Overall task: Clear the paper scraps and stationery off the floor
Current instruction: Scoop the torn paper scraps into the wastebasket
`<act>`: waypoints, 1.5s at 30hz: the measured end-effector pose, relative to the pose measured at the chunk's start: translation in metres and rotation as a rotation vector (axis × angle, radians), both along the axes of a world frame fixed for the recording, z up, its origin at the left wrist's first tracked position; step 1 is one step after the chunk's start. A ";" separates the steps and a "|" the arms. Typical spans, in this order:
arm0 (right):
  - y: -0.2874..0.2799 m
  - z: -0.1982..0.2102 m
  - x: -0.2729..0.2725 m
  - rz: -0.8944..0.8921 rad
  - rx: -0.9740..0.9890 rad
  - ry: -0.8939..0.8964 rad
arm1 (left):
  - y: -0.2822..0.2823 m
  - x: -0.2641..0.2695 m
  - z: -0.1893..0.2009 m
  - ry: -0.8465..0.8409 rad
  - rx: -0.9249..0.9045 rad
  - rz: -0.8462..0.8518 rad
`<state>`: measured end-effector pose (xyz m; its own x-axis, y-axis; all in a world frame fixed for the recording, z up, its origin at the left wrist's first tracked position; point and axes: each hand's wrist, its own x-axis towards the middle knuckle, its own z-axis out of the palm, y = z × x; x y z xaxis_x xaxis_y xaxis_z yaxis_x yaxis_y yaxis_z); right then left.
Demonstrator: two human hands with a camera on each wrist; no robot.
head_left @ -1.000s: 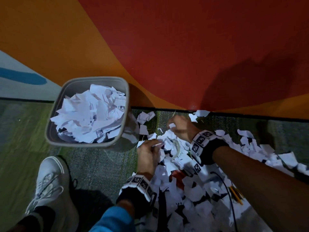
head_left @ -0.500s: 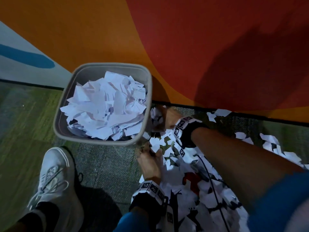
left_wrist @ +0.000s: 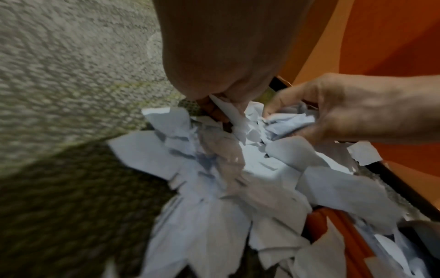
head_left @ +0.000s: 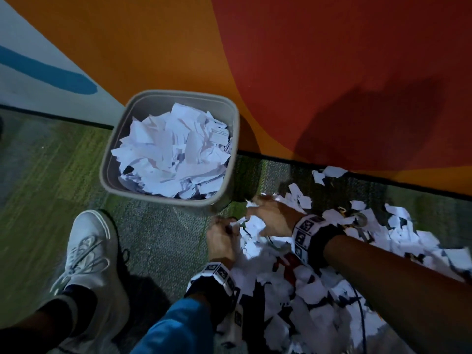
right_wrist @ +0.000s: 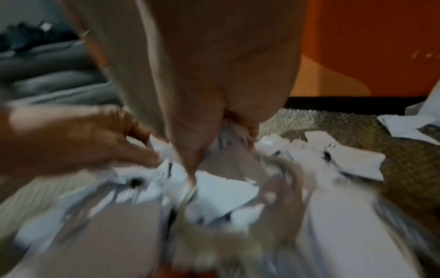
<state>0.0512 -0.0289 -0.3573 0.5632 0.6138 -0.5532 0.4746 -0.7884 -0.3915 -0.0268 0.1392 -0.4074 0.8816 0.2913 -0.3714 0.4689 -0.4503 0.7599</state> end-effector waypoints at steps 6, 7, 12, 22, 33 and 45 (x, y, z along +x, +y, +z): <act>0.002 0.015 -0.018 -0.207 0.055 0.057 | 0.030 -0.028 0.015 0.034 -0.055 0.063; -0.001 0.022 -0.014 -0.293 0.100 0.089 | 0.032 -0.031 0.027 0.026 -0.063 0.026; -0.005 0.111 0.005 -0.557 0.253 0.170 | 0.031 -0.031 0.116 -0.080 -0.124 -0.164; 0.007 0.300 0.012 -0.515 0.218 0.062 | 0.066 -0.001 0.320 -0.291 -0.058 -0.432; 0.075 0.315 0.029 -0.704 0.377 -0.043 | 0.124 0.085 0.347 -0.261 -0.064 0.050; 0.135 0.274 0.055 -0.782 0.439 0.112 | 0.132 0.108 0.324 0.048 -0.108 -0.100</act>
